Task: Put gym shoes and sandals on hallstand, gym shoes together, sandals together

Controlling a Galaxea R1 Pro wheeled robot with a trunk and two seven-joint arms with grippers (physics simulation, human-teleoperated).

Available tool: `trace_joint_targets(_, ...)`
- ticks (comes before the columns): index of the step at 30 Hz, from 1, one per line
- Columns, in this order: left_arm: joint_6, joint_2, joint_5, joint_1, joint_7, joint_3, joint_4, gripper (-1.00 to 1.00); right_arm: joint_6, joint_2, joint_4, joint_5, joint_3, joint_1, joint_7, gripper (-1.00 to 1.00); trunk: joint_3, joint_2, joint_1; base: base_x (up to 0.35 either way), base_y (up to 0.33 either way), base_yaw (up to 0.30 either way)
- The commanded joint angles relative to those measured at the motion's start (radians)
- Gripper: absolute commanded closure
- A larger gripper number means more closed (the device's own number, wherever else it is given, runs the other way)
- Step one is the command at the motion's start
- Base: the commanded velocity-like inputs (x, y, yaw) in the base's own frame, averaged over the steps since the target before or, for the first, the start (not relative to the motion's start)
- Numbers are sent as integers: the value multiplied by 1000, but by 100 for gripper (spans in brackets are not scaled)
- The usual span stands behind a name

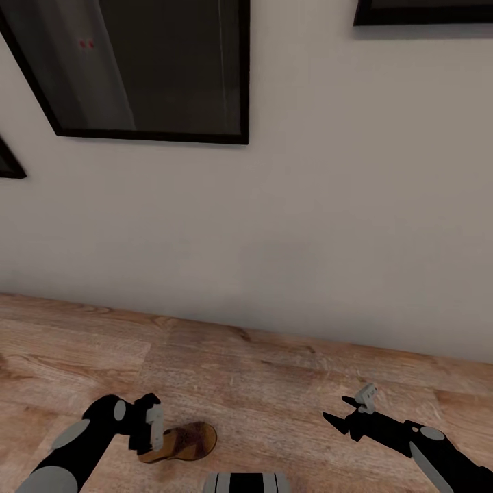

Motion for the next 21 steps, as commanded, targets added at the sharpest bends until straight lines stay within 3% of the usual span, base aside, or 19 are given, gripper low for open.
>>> trace_joint_targets(1, -8, -2, -13, 0, -7, -2, -4, -100, -5, -1, 1, -6, 6, -1, -1, -100, -1, 0, 0, 0, 0, 0)
trace_joint_targets(9, -9, -10, -23, 0, -44, -1, -12, -100, -5, -1, 1, -8, 6, -1, -1, -100, -7, 0, 0, 0, 0, 0)
trace_joint_targets(21, -13, -7, -24, -1, -46, 0, -14, -100, -6, -1, 1, -8, 6, -1, -1, -100, -72, -3, 5, 0, 0, 0)
